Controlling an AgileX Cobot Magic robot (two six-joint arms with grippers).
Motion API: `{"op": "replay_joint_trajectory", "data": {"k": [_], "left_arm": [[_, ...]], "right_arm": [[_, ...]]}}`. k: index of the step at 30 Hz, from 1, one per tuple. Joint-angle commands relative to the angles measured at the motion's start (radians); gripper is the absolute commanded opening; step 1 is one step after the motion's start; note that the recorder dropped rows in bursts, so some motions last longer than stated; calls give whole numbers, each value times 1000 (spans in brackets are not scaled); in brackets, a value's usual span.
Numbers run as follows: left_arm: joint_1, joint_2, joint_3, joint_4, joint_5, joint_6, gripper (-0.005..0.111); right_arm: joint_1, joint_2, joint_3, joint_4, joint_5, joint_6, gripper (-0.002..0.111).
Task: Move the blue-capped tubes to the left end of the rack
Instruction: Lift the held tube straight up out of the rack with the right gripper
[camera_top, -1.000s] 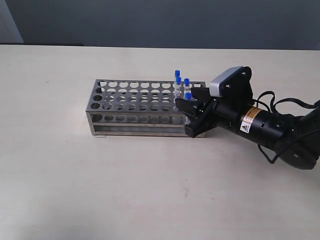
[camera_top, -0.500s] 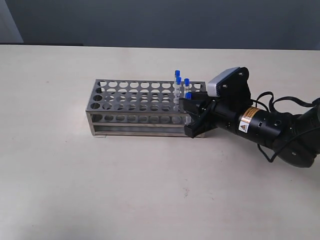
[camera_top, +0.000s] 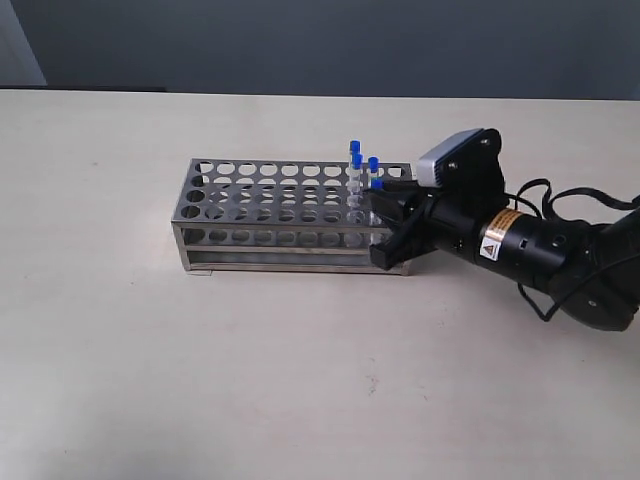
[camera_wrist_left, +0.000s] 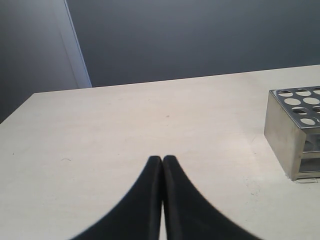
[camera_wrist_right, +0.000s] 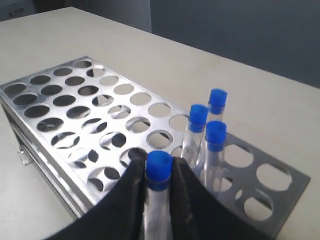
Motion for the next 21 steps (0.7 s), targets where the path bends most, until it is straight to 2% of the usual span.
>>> {"op": "replay_joint_trajectory", "data": {"k": [1, 6, 9, 16, 21], "left_arm": [[-7, 4, -2, 3, -14, 0, 0], [-7, 4, -2, 3, -14, 0, 0], [-7, 4, -2, 3, -14, 0, 0], [-7, 4, -2, 3, -14, 0, 0], [-7, 4, -2, 3, -14, 0, 0]], "right_arm": [[-1, -126, -2, 3, 32, 5, -1], [-1, -280, -6, 8, 101, 20, -1], [-1, -351, -49, -21, 157, 117, -1], [10, -345, -285, -375, 221, 515, -1], [103, -258, -451, -467, 285, 560, -1]]}}
